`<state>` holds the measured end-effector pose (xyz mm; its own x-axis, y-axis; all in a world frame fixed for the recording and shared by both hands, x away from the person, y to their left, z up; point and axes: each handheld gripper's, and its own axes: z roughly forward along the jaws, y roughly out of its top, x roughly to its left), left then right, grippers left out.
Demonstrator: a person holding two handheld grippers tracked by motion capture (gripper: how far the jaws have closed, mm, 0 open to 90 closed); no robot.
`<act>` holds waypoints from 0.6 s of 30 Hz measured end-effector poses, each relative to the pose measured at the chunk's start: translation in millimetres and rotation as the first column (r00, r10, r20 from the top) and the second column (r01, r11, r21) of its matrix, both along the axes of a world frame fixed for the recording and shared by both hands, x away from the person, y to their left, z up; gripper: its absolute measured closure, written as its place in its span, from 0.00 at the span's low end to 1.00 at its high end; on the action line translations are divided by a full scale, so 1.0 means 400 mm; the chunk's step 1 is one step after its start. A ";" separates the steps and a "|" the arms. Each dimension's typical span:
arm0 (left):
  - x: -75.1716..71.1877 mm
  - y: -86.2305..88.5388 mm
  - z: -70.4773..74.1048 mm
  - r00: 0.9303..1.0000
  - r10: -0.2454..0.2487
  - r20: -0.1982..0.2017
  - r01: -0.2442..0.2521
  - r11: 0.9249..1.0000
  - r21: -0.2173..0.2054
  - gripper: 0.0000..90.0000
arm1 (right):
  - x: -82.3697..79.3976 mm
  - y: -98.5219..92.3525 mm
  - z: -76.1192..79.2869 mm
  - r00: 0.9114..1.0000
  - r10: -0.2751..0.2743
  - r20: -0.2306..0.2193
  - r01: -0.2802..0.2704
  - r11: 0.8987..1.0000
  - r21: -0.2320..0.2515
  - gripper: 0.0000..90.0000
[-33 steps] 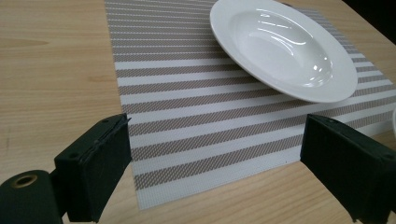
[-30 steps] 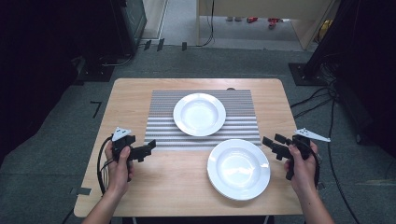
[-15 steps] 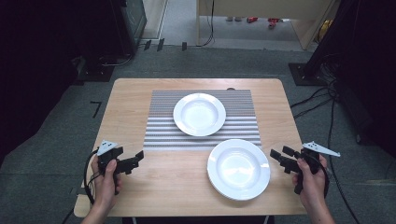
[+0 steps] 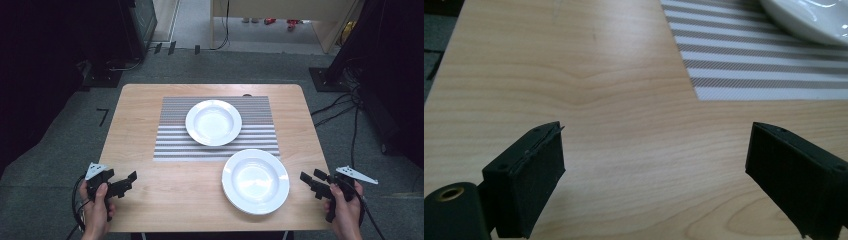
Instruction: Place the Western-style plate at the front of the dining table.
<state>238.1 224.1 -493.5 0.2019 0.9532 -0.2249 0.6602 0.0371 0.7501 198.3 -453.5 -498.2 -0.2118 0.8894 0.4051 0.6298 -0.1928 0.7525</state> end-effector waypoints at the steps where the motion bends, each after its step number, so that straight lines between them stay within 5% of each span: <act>1: -0.005 0.008 -0.007 1.000 0.007 -0.005 -0.007 1.000 0.002 0.10 | -0.005 -0.004 -0.004 1.000 -0.006 -0.004 0.006 1.000 0.003 0.31; 8: -0.027 0.037 -0.033 0.999 0.034 -0.021 -0.033 0.998 0.058 0.10 | -0.031 -0.016 -0.027 0.999 -0.026 -0.026 0.025 0.999 -0.029 0.30; 18: -0.033 0.043 -0.054 0.998 0.049 -0.032 -0.044 0.989 0.144 0.10 | -0.027 0.010 -0.057 0.996 -0.055 -0.066 0.042 0.982 -0.183 0.29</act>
<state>225.1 241.1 -514.9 0.1513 0.9842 -0.0918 0.6861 -0.0377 0.7265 187.4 -449.3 -520.9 -0.1431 0.9580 0.2484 0.6757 -0.0888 0.7318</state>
